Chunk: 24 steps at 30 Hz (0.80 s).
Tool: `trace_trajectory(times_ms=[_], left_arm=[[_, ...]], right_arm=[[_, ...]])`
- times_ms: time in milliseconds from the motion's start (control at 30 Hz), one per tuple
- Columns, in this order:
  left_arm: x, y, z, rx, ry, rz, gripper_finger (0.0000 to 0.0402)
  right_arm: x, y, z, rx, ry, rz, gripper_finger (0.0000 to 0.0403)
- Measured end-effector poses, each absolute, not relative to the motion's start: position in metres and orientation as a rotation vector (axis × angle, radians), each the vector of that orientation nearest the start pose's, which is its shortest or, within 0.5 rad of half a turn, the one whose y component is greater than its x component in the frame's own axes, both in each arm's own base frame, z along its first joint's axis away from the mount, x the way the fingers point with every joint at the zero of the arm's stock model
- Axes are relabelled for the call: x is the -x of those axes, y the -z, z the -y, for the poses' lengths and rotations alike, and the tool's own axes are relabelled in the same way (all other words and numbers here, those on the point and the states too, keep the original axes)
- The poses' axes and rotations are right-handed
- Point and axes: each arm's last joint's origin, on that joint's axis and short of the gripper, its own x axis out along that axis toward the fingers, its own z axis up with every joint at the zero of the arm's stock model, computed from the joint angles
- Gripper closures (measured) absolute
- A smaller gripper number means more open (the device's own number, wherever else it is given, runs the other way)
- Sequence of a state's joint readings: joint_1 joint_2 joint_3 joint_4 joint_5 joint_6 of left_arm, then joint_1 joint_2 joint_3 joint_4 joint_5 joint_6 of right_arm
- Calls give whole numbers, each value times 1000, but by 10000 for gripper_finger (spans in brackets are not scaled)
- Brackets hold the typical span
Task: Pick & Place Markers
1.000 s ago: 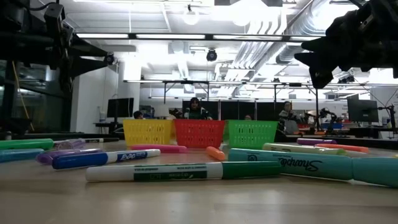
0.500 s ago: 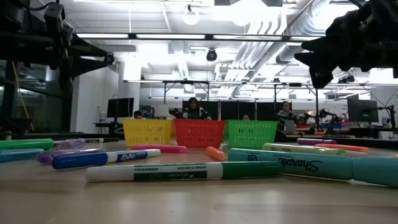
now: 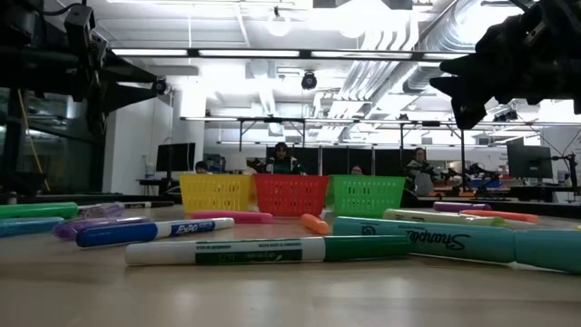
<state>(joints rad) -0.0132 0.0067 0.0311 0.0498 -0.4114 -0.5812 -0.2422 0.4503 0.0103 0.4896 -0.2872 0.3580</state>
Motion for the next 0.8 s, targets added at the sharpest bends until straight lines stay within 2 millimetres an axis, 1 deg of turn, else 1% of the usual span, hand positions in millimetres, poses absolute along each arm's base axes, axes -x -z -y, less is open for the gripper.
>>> trace_trajectory(times_ms=[400, 500, 633, 800], left_arm=[[-94, -178, -10, 589, -365, 187, 275], [-94, -178, -10, 589, -366, 186, 275], [-94, -178, -10, 589, -365, 187, 275], [-94, -178, -10, 589, -366, 187, 275]], right_arm=[[-123, -173, 22, -345, -53, 39, 279], [-123, -173, 23, -364, -26, 45, 279], [-123, -174, 25, -388, 55, 73, 279], [-122, -176, 31, -411, 251, 137, 279]])
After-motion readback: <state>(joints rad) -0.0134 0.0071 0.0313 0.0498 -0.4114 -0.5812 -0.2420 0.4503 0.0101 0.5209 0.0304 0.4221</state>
